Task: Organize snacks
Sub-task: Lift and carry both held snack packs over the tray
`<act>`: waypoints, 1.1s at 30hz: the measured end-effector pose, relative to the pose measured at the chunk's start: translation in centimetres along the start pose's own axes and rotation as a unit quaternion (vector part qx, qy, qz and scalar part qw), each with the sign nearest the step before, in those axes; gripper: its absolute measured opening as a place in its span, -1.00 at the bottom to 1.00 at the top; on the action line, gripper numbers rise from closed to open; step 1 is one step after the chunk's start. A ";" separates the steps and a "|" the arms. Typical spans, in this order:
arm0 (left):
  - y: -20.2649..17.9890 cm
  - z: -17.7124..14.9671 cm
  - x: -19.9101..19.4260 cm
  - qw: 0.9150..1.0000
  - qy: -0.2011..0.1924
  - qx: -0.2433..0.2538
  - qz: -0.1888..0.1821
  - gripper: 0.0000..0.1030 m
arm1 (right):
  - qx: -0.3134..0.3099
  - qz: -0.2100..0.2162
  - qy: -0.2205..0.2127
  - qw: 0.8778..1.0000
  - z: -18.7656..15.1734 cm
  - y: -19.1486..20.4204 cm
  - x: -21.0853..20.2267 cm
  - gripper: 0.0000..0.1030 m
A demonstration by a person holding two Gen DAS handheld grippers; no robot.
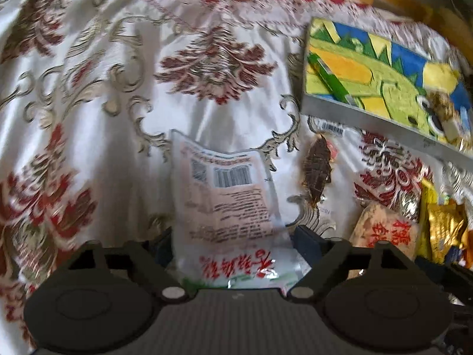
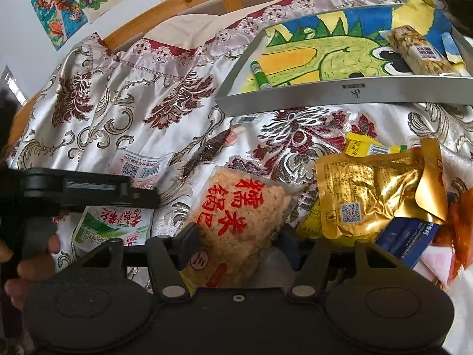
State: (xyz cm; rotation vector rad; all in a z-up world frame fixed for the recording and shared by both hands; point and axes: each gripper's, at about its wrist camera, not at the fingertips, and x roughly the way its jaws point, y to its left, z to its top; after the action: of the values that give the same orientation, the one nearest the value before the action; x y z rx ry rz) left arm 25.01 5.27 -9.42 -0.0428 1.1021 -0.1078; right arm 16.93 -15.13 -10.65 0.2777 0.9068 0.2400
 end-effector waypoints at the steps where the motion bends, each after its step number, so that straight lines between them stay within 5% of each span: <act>1: -0.2 0.0 0.3 1.000 0.001 0.006 0.004 0.80 | 0.001 0.004 -0.001 1.000 0.0 0.0 0.1 0.38; 4: -0.1 0.1 1.0 1.000 -0.003 0.004 0.004 0.84 | 0.006 0.017 -0.003 1.000 0.1 0.1 0.5 0.59; 8: 0.6 0.0 0.7 1.000 -0.005 -0.018 -0.007 0.49 | -0.014 0.017 -0.001 1.000 -0.2 0.8 1.2 0.67; 12: 0.5 -0.3 0.0 1.000 -0.009 -0.022 -0.011 0.21 | -0.029 0.007 -0.006 1.000 -0.4 1.3 1.2 0.26; 21: 0.3 -1.8 -3.1 0.999 -0.015 -0.024 -0.022 0.15 | -0.005 0.041 -0.012 0.999 -0.2 0.5 -0.9 -0.37; 33: -0.6 -4.7 -6.6 0.997 -0.011 -0.038 -0.061 0.13 | -0.061 0.011 -0.052 0.997 -1.8 2.3 -5.2 -0.53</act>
State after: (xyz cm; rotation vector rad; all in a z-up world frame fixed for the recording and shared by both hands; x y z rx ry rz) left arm 17.86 5.48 -5.66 -0.1800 1.0803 -0.1739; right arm 12.22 -14.34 -7.09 0.1852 0.7824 0.2970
